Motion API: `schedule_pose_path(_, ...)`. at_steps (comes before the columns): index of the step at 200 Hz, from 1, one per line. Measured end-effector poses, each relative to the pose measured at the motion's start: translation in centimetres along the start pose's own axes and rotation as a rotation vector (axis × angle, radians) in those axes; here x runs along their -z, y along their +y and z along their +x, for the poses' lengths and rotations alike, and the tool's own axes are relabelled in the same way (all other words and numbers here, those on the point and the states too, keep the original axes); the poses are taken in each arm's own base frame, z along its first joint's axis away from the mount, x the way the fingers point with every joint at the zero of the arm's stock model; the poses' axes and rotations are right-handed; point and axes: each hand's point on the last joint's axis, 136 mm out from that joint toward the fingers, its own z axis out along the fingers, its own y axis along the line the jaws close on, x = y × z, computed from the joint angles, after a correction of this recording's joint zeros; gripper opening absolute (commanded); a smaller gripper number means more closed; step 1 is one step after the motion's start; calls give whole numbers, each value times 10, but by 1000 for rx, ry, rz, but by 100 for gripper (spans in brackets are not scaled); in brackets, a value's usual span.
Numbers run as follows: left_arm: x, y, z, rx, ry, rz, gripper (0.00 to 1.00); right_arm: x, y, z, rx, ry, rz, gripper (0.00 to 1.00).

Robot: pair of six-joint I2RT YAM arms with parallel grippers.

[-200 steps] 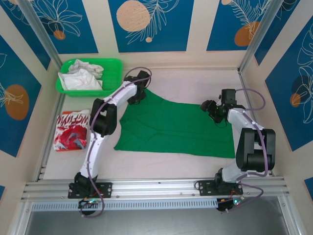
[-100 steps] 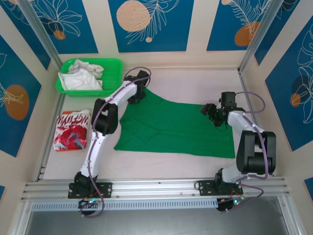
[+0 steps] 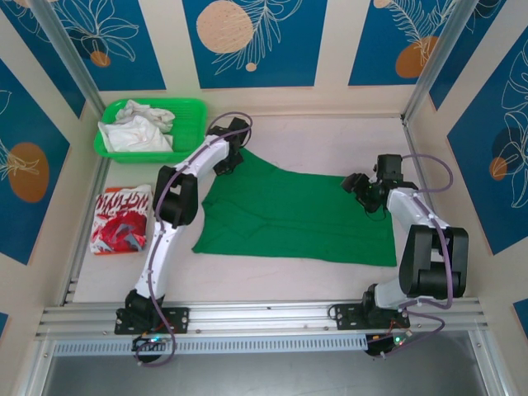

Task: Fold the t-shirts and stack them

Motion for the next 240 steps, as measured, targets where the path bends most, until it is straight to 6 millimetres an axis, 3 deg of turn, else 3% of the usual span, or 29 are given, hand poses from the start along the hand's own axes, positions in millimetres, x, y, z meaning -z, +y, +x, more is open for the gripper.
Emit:
schedule_pose_path(35, 0, 0, 0, 1, 2, 4, 0, 6, -7, -14, -32, -24, 21, 69)
schedule_pose_path(62, 0, -1, 0, 5, 2, 16, 0, 5, -15, -46, -79, -64, 69, 66)
schedule_pose_path(94, 1, -4, 1, 10, 10, 37, 0, -11, -35, -84, -144, -89, 154, 61)
schedule_pose_path(114, 2, -5, 2, 12, 11, 50, 0, -24, -46, -103, -169, -88, 208, 48)
schedule_pose_path(149, 2, -9, 3, 5, 17, 73, 0, -45, -54, -127, -189, -81, 274, 37)
schedule_pose_path(185, 2, -10, 3, -1, 19, 83, 0, -62, -64, -135, -200, -55, 337, 38)
schedule_pose_path(240, 2, -13, 3, -3, 21, 97, 0, -77, -75, -126, -196, 4, 406, 38)
